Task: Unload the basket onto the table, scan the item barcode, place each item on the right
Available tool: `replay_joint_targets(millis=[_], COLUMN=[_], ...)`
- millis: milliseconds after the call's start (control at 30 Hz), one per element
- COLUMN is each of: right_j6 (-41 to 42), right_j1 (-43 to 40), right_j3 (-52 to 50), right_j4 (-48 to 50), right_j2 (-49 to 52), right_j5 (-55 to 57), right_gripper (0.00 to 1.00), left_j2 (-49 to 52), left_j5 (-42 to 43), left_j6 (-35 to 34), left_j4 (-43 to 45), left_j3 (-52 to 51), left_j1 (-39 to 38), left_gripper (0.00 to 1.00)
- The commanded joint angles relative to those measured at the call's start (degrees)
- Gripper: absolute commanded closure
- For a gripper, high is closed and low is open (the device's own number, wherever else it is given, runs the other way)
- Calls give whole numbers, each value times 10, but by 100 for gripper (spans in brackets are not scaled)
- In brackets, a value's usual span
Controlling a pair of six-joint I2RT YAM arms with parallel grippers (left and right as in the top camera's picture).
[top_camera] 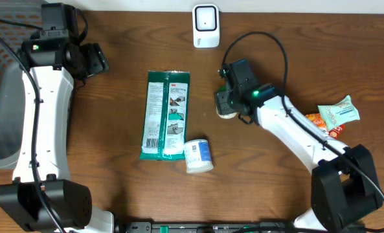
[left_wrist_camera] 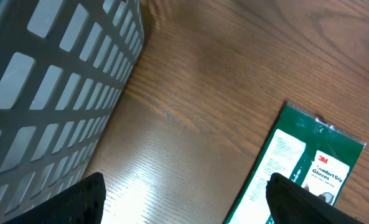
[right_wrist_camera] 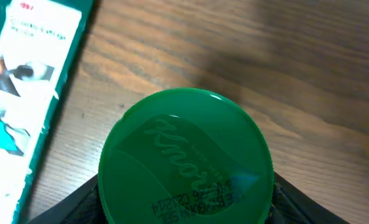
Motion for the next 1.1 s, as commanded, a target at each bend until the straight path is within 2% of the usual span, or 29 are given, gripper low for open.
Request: replay_joint_targets(millis=[0,133,233,433,533,733,867,967,1067], right_j6=[-28,-26,-26,-26,-26,-16,68,133,137], right_j1=[22,27,27,27,27,19,5,-7,-14], right_j3=[-19,-19,-19,-19,-18,16,47,70,118], right_j4=[5,-7,-25,-49,-53,-66,-98,-156,-242], right_j2=[-18,-19,-19,-19,-22,-71,-125,-148,-144], right_j5=[32,35,36,35,30,1,-2,-27,-46], right_gripper=[59,48,28,19,2,1,1,1,1], left_j2=[-9,-9,-9,-9,-9,-9,-9,-9,-9], left_j5=[-9,-9,-9,-9,-9,-9,-10,-9,-9], left_j6=[3,3,3,3,3,3,3,3,3], left_j4=[-1,-1,-1,-1,-1,-1,-1,-1,-1], left_j3=[2,2,2,2,2,2,2,2,2], left_j1=[3,3,3,3,3,3,3,3,3], left_gripper=[18,18,18,18,18,18,18,18,18])
